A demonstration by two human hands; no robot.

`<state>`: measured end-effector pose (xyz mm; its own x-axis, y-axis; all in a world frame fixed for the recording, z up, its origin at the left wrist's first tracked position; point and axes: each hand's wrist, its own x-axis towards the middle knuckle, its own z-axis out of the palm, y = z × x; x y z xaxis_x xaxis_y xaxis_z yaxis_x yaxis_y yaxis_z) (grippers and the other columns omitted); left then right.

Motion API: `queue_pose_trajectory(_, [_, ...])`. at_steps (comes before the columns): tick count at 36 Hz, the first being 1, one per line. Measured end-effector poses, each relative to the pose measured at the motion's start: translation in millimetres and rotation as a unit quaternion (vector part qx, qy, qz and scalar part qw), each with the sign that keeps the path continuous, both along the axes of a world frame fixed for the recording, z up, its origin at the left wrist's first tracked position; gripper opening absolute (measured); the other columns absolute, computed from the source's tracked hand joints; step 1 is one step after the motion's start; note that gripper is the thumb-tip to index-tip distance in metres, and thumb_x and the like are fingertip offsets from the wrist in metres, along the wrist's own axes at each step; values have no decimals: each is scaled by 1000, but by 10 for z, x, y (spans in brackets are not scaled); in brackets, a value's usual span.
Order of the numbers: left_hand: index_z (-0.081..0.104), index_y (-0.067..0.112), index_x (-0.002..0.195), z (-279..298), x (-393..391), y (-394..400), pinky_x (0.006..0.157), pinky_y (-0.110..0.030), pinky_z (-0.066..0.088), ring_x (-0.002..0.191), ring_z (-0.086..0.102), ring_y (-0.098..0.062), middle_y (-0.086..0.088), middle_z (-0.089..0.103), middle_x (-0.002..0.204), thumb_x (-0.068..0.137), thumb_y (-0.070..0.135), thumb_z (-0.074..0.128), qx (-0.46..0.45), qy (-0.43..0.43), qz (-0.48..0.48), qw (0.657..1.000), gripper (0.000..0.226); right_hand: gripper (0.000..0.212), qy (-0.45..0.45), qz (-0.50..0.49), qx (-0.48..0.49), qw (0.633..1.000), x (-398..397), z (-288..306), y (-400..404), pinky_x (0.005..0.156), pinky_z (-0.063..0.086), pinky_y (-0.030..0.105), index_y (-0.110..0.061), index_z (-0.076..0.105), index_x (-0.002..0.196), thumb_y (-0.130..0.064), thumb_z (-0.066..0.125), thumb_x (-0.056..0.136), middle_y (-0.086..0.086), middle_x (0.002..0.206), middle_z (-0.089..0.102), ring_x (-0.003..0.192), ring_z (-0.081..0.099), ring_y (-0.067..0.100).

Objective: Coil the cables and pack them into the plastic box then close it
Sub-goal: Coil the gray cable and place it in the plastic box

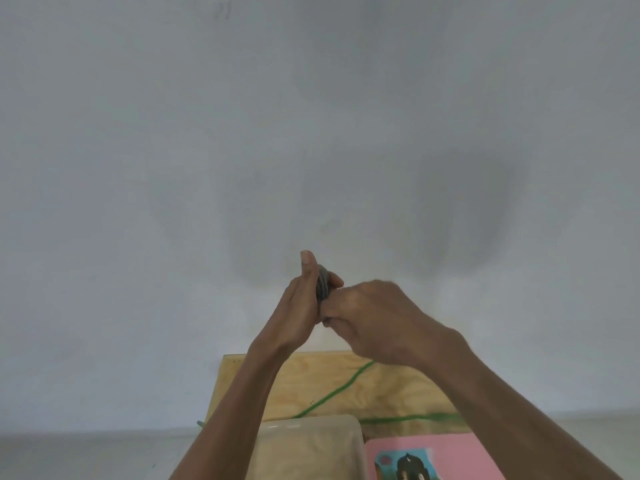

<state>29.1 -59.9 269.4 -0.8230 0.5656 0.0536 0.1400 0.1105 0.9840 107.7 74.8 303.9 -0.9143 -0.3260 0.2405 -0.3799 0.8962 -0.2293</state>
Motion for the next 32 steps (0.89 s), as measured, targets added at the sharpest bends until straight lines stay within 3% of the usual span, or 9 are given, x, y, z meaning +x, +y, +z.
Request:
queue_pose_trajectory(3, [60,3,75,7,23,-37,67,-40,37,59,46,-18,-5,51,61,84,84,-1,0,-25,-73,997,101,7,32,0,-105,994,-99,88,126,71,54,34,-31,72,95,-29,73,88,-13,88,74,73,59,3])
queue_pose_trajectory(6, [69,14,75,7,53,-71,76,-47,43,63,54,-23,-10,52,63,79,88,-1,29,-92,-103,990,102,19,6,3,-239,971,-212,64,231,68,56,36,-23,73,89,-25,87,75,-9,83,71,75,67,10])
queue_pose_trajectory(9, [59,8,68,17,76,-91,72,-42,45,61,56,-25,-9,53,62,75,92,3,34,-127,-103,986,101,24,-16,14,-334,942,-273,-33,244,70,55,27,-19,72,82,-25,92,70,-5,94,65,85,64,12])
queue_pose_trajectory(11, [60,6,69,45,102,-91,65,-36,49,55,53,-23,-6,51,57,73,92,5,47,-155,-110,981,102,24,-78,22,-425,901,-286,-101,238,78,59,32,-18,68,78,-17,91,72,-3,110,67,93,69,11])
queue_pose_trajectory(15, [72,19,69,104,128,-94,58,-35,50,50,51,-22,-4,53,55,77,91,10,59,-183,-108,975,95,25,-152,74,-549,818,-278,-229,184,59,58,37,-7,56,82,1,80,82,0,78,75,58,68,28])
queue_pose_trajectory(20, [79,17,77,92,141,-11,53,-35,50,49,57,-29,-11,57,52,78,92,19,41,-116,16,992,97,28,-66,21,-575,815,-259,-277,64,47,55,37,-9,57,78,-10,85,79,21,85,72,47,66,33])
queue_pose_trajectory(24, [77,10,69,101,169,74,44,-32,46,41,55,-28,-13,54,46,75,94,24,69,-94,99,988,99,24,-10,-23,-546,838,-283,-304,23,53,59,40,-18,61,75,-20,85,77,5,92,77,59,69,29])
queue_pose_trajectory(28, [66,2,53,122,179,66,41,-34,46,37,54,-28,-16,56,43,84,86,29,84,-39,186,978,97,29,28,-63,-517,853,-289,-305,10,62,61,40,-24,63,72,-38,88,71,2,80,74,69,70,21])
queue_pose_trajectory(32, [72,7,58,144,180,42,46,-35,46,44,59,-25,-14,60,49,92,71,43,59,-9,169,984,78,28,50,-103,-514,850,-314,-335,20,67,58,38,-27,62,71,-42,86,69,-4,71,70,67,67,16])
